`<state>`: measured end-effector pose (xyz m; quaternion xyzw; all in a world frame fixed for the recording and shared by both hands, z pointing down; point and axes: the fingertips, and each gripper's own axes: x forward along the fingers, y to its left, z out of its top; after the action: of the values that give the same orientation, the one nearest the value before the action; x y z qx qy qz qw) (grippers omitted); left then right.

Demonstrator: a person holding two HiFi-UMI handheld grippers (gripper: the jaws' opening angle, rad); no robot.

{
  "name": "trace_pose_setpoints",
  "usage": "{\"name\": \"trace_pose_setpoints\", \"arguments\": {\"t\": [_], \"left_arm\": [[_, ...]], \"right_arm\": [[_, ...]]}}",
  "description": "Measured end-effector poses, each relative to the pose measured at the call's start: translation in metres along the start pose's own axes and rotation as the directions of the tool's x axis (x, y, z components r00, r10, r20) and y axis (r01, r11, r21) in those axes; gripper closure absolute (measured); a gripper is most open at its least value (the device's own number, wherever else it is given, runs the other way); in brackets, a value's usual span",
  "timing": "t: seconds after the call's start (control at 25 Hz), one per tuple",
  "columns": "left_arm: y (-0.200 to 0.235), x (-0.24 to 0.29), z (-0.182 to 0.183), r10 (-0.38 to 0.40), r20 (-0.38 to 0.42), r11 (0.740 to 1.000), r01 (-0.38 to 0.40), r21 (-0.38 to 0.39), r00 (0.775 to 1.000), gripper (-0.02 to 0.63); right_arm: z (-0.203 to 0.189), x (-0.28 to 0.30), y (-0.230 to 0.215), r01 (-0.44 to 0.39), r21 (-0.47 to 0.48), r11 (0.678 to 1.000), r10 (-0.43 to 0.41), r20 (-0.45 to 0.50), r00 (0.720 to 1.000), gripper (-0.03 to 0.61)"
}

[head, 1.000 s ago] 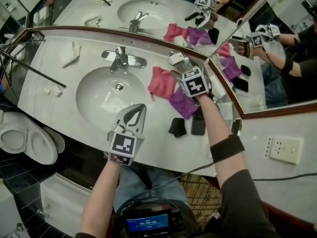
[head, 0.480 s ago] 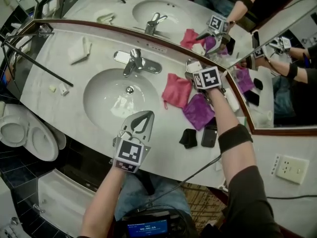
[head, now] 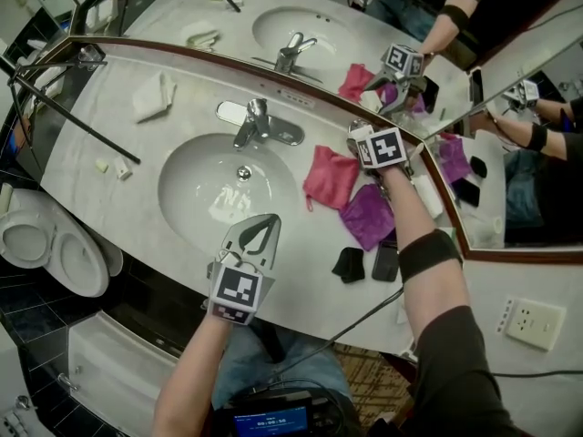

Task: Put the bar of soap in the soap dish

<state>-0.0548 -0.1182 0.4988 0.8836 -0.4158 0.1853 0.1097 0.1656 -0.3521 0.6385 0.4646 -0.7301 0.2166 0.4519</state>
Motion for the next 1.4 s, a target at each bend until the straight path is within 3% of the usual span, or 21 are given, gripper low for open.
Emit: {"name": "trace_pose_setpoints", "arguments": {"t": [0.28, 0.44, 0.64, 0.72, 0.92, 1.24, 1.4], "left_arm": [[-0.001, -0.001, 0.000, 0.016, -0.006, 0.999, -0.016, -0.032, 1.000, 0.611], [-0.004, -0.002, 0.002, 0.028, -0.009, 0.999, -0.028, -0.046, 1.000, 0.611], [-0.009, -0.006, 0.003, 0.016, -0.014, 1.000, -0.016, -0.010, 1.000, 0.611], [-0.013, -0.008, 0.006, 0.015, -0.015, 1.000, -0.015, 0.000, 1.000, 0.611], [-0.021, -0.020, 0.015, 0.026, -0.016, 1.000, -0.025, 0.016, 1.000, 0.611], [-0.040, -0.052, 0.017, 0.060, -0.032, 0.997, -0.059, 0.044, 0.998, 0.611], [-0.047, -0.064, 0.016, 0.076, -0.035, 0.996, -0.074, 0.051, 0.997, 0.611]], "right_arm": [[-0.001, -0.006, 0.004, 0.042, -0.096, 0.994, -0.043, -0.003, 0.999, 0.253], [0.012, -0.025, 0.017, 0.060, -0.187, 0.981, -0.049, 0.061, 0.997, 0.253], [0.016, -0.047, 0.030, 0.094, -0.324, 0.942, -0.061, 0.110, 0.992, 0.254], [0.018, -0.060, 0.038, 0.127, -0.401, 0.907, -0.079, 0.134, 0.988, 0.255], [0.025, -0.105, 0.067, 0.244, -0.581, 0.776, -0.127, 0.235, 0.964, 0.255], [-0.004, -0.173, 0.131, 0.316, -0.768, 0.557, -0.089, 0.323, 0.942, 0.255], [-0.026, -0.190, 0.155, 0.303, -0.793, 0.529, -0.056, 0.323, 0.945, 0.255]]}}
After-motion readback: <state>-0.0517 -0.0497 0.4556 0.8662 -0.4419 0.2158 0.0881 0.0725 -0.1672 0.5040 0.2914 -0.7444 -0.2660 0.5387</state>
